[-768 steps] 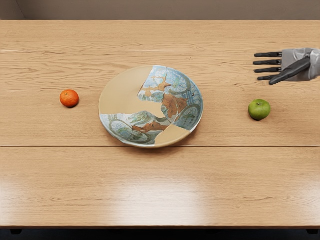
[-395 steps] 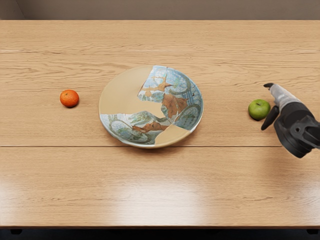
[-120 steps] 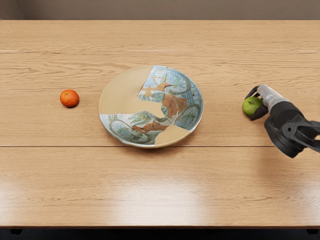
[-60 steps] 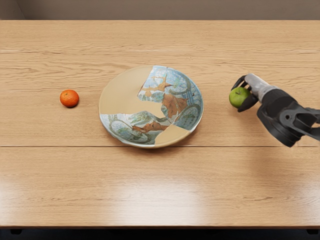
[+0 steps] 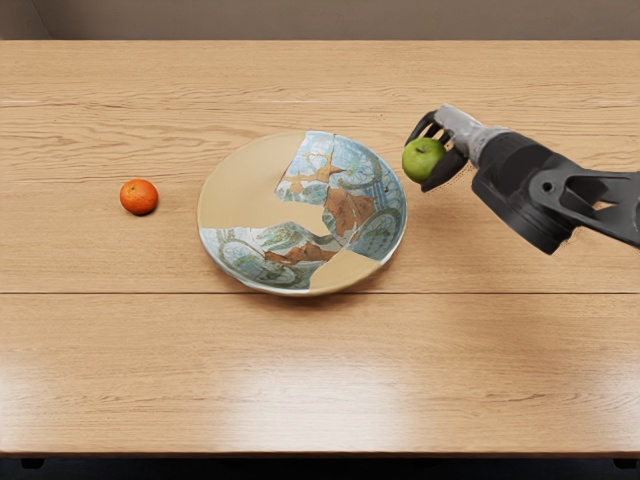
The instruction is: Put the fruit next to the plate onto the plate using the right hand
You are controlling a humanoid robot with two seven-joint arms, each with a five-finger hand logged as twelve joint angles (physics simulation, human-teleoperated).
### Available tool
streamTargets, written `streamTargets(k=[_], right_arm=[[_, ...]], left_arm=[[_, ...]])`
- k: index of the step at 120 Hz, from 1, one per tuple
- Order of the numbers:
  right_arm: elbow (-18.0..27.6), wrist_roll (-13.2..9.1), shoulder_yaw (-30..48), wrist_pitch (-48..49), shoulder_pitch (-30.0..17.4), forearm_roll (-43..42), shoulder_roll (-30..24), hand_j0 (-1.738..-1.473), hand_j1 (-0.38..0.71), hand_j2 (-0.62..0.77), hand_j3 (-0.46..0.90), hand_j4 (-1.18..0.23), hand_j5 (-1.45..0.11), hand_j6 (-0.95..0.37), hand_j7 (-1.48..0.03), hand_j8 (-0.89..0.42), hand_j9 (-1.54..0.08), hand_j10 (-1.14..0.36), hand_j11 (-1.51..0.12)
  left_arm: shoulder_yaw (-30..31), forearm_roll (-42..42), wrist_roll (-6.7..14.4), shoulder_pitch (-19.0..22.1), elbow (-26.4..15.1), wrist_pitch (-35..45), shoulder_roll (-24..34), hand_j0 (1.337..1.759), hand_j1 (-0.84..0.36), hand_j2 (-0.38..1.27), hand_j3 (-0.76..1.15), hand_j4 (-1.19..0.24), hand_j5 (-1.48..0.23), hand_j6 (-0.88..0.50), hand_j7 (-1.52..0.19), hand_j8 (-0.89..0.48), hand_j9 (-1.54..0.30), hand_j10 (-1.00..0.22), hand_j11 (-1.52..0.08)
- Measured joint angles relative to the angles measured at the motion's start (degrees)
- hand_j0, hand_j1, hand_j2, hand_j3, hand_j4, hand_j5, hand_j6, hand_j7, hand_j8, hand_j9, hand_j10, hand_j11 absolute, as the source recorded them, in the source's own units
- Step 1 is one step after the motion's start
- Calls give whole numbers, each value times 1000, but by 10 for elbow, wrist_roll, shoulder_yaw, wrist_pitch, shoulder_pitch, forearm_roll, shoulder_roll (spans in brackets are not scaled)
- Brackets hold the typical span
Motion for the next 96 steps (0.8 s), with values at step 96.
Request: streamTargets(k=[96], right_arm=[[-203,-1,-71,6,78,73,258,-1648,104,59,0,-415,-870,-308,-834,-344,-867,-562,-879]], left_arm=[[1,0,0,0,0,0,0,1658,326,4,0,-20,-25,-20,-25,-20,-25,-20,-25]])
